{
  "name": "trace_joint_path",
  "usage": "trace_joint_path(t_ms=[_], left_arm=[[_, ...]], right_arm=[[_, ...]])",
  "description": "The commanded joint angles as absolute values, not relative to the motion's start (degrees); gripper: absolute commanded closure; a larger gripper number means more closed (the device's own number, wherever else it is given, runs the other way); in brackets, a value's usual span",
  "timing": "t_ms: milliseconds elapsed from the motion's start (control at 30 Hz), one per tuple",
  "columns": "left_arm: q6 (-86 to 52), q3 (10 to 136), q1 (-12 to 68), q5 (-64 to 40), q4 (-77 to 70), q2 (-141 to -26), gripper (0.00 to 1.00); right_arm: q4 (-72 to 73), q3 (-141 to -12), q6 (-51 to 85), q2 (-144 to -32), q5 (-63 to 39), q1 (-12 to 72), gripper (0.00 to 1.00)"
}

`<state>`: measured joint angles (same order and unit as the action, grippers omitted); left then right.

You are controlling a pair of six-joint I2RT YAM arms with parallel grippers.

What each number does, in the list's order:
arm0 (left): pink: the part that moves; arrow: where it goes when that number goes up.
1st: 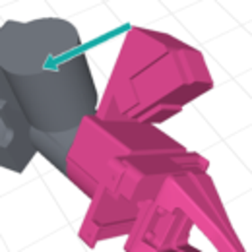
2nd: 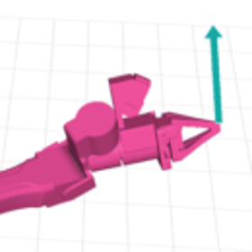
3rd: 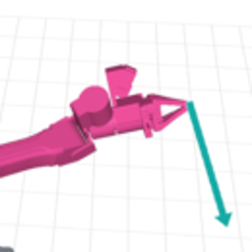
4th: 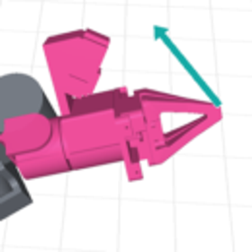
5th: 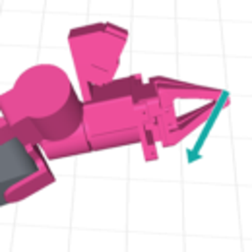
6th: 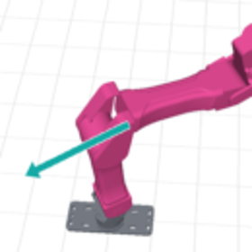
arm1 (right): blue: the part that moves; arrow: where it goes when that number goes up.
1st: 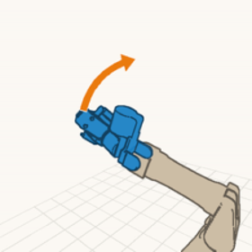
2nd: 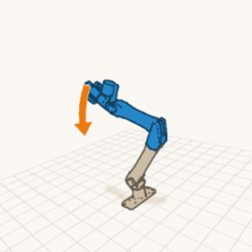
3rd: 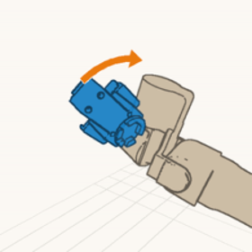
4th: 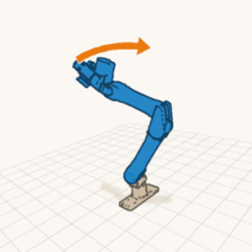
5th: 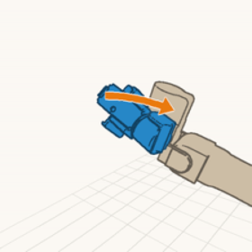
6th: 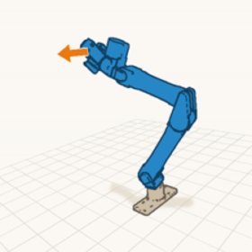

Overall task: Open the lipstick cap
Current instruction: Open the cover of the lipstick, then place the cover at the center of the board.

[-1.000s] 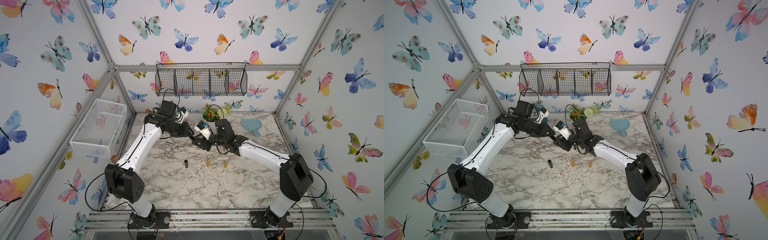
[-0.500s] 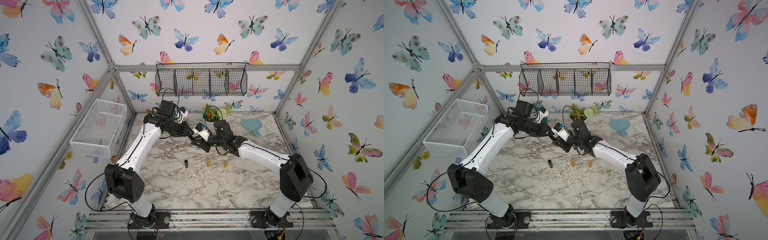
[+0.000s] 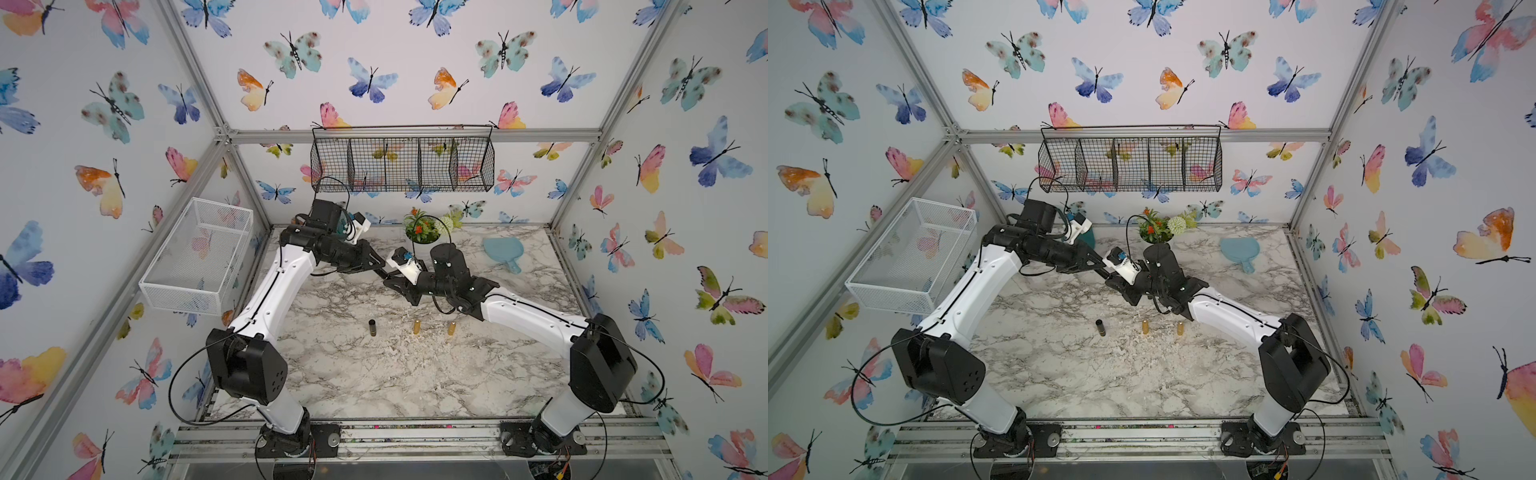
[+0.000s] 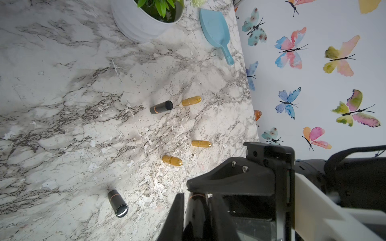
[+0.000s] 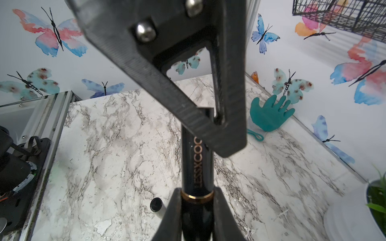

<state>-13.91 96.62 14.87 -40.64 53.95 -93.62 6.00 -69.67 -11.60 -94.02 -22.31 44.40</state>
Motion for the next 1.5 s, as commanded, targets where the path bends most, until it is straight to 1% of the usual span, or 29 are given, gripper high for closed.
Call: trace_joint_path(t_ms=[0, 133, 367, 433, 567, 667, 767, 900, 967, 1033, 1200, 1467], left_arm=[[-13.8, 96.8, 8.4, -33.6, 52.1, -90.3, 1.0], [-14.9, 96.2, 6.3, -35.2, 50.7, -90.4, 1.0], [-15.8, 96.6, 5.0, -35.2, 49.4, -90.3, 1.0], [-15.8, 96.1, 5.3, -32.3, 49.2, -90.6, 1.0], [-16.8, 91.9, 6.3, -20.1, 45.9, -91.9, 1.0], [-19.1, 86.5, 6.6, -15.9, 38.4, -92.0, 1.0], [-19.5, 82.6, 8.7, -8.5, 33.4, -92.8, 1.0], [-19.1, 81.2, 11.6, -6.2, 31.4, -96.8, 1.0], [-18.7, 80.1, 13.9, -1.4, 30.4, -98.9, 1.0], [-19.2, 78.7, 14.9, 0.1, 28.7, -100.6, 1.0], [-19.5, 75.5, 15.8, 0.8, 24.8, -103.4, 1.0], [-18.8, 74.0, 16.5, 3.9, 23.1, -106.2, 1.0]], right_arm=[[-1.9, -66.6, -12.0, -91.1, -15.8, 42.6, 0.98], [-1.8, -65.6, -11.8, -89.7, -14.9, 42.6, 0.98], [-2.2, -64.9, -11.8, -88.8, -14.0, 42.6, 0.98], [-1.5, -64.8, -11.5, -88.5, -14.3, 42.6, 0.98], [-3.1, -67.1, -11.4, -87.5, -14.4, 42.6, 0.98], [-1.1, -66.6, -11.3, -85.5, -14.8, 42.6, 0.98], [-0.8, -66.9, -11.0, -84.4, -14.9, 42.6, 0.98], [0.9, -65.8, -9.8, -83.1, -15.2, 42.6, 0.97], [1.7, -65.2, -9.6, -82.8, -15.3, 42.6, 0.97], [1.9, -64.8, -9.7, -82.4, -14.7, 42.6, 0.96], [1.7, -63.9, -10.0, -81.7, -14.0, 42.6, 0.96], [2.1, -62.4, -9.5, -81.6, -13.4, 42.6, 0.96]])
